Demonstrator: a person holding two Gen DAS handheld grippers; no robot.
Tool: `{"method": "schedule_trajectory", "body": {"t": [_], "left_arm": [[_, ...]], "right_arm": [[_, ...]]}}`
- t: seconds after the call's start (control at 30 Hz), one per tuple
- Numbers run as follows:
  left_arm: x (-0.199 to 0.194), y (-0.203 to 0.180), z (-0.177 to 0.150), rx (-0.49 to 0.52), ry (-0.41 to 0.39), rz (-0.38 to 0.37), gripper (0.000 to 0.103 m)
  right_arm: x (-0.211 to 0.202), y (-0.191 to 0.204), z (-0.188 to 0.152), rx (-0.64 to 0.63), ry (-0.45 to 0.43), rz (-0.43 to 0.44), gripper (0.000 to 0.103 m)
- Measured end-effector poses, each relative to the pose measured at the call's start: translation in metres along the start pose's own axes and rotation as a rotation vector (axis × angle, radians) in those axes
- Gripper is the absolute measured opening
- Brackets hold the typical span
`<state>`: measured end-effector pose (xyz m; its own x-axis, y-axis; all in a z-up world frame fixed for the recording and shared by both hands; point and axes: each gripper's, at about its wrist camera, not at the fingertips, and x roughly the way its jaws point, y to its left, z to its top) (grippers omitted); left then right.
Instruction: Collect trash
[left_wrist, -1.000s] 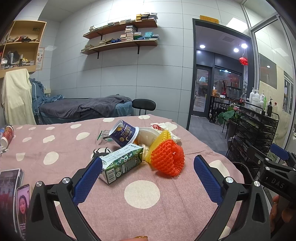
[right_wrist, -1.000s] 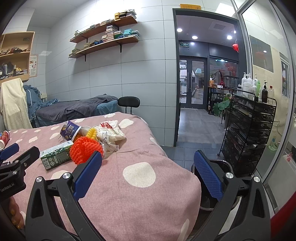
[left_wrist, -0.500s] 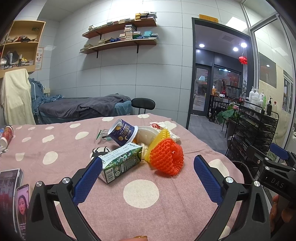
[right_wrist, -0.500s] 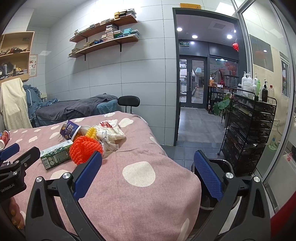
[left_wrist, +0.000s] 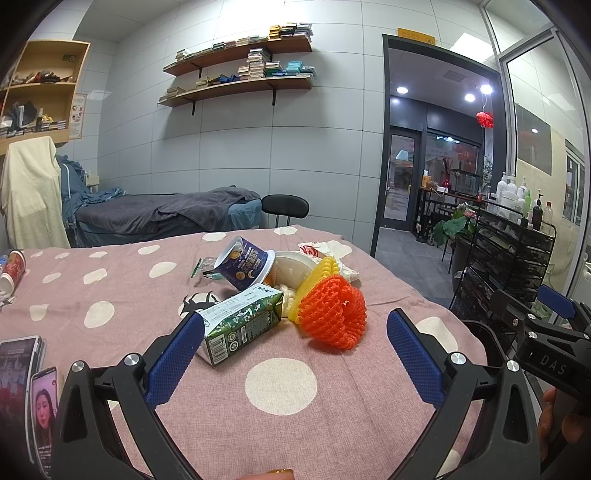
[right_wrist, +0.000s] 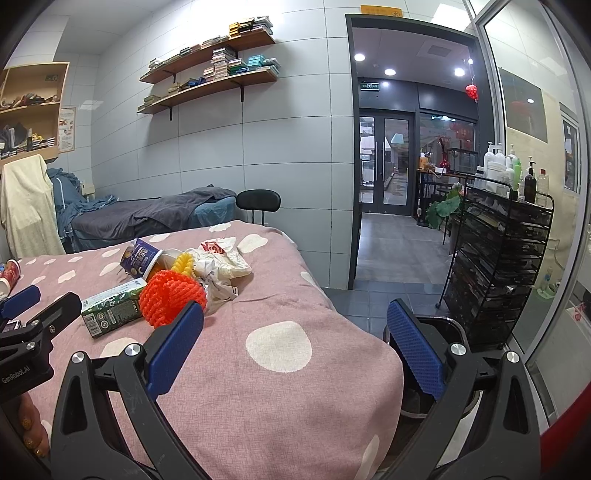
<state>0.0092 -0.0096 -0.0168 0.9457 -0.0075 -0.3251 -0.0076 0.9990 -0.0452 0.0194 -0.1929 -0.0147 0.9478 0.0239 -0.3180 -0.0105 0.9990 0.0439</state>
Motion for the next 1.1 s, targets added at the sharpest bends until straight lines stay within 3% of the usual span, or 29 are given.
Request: {"method": "schedule_trajectory", "body": {"t": [0.4, 0.6, 0.9, 1.1], "left_arm": [[0.007, 0.001, -0.006, 0.006, 0.042, -0.019, 0.098], [0.026, 0.028, -0.009, -0.024, 0.169, -0.026, 0.097], [0.057, 0.068, 0.010, 0.054, 0.278, 0.008, 0.097], [0.077, 0.099, 0.025, -0.019, 0.365, -0.036, 0.097]], "right_arm": [[0.014, 0.010, -0.001, -0.028, 0.050, 0.028, 0.098], [0.040, 0.026, -0.004, -0.083, 0.157, 0.119, 0.098], [0.092, 0.069, 0.002, -0.173, 0.349, 0.310, 0.098], [0.128, 0.100, 0.007, -0.214, 0.464, 0.387, 0.098]]}}
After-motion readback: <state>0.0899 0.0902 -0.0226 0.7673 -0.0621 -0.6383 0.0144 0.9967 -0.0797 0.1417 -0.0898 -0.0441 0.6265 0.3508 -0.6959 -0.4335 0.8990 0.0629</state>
